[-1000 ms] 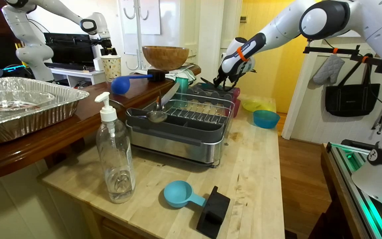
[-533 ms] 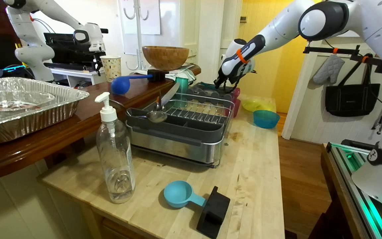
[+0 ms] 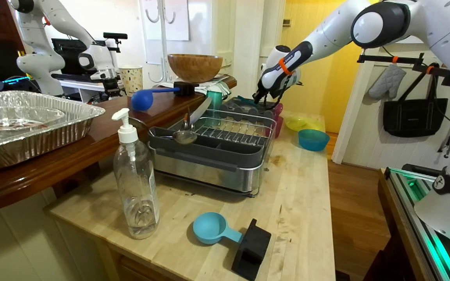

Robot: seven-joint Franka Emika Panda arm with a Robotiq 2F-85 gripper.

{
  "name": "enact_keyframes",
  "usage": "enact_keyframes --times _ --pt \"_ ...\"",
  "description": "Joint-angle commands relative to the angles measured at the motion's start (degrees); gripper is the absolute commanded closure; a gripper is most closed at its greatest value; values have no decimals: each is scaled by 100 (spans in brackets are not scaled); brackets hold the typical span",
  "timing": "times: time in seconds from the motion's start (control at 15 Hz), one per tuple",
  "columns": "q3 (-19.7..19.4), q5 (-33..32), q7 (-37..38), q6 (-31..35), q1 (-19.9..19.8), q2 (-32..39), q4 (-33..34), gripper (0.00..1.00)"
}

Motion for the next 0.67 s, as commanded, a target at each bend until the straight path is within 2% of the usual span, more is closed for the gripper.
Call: enact_keyframes --times 0.0,0.4,0.6 --pt "-102 -125 251 72 76 -206 -253 99" --pt "-236 1 274 -19 114 -837 -710 99" --pt "-83 -99 133 -106 -40 -1232 -996 99"
